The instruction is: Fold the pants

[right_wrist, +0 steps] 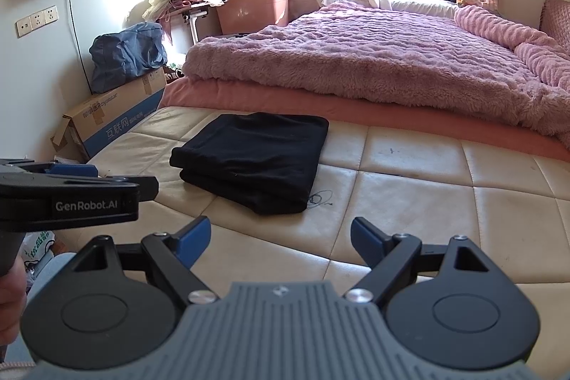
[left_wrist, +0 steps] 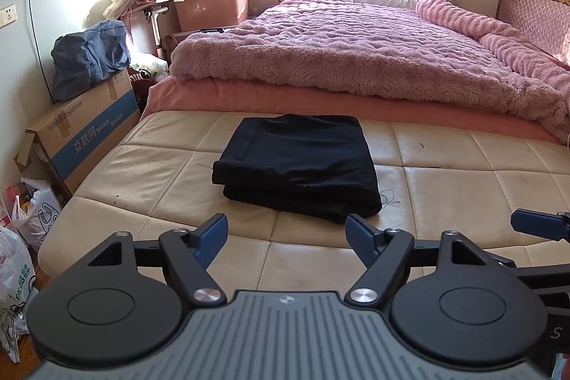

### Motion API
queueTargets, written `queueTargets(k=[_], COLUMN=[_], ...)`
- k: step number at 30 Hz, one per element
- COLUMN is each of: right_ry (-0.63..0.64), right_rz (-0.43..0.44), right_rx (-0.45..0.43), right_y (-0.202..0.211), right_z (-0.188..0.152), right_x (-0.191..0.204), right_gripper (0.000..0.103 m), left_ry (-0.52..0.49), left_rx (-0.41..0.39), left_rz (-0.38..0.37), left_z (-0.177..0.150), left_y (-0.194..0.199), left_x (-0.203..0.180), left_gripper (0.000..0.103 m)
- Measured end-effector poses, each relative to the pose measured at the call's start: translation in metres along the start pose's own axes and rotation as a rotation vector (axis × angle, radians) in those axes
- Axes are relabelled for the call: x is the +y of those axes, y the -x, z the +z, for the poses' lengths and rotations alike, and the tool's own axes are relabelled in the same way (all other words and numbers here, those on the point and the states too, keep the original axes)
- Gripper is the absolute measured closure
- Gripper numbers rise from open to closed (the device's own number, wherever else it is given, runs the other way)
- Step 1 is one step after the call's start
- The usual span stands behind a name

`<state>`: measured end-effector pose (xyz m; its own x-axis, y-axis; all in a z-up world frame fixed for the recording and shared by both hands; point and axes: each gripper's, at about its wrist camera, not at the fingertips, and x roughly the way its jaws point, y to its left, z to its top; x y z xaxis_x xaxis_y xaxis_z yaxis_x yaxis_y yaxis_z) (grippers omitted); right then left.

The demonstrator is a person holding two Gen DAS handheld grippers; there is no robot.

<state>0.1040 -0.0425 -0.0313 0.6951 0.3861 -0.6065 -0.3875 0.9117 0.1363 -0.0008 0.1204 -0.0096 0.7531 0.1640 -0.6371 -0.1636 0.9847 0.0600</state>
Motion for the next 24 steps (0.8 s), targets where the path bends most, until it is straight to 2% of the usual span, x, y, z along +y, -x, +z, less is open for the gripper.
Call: queueTargets(k=[24], right_ry=[-0.002], right_rz=[-0.011], right_rx=[0.006], right_y=[0.0015], right_z=[0.0007], right_x=[-0.0018], right_gripper=[0.021], left_ry=[-0.017], left_rx=[-0.004], left_rz=[-0.011], left_z=[-0.0005], left_y=[0.003], left_x=[-0.0059], left_gripper=[0.015])
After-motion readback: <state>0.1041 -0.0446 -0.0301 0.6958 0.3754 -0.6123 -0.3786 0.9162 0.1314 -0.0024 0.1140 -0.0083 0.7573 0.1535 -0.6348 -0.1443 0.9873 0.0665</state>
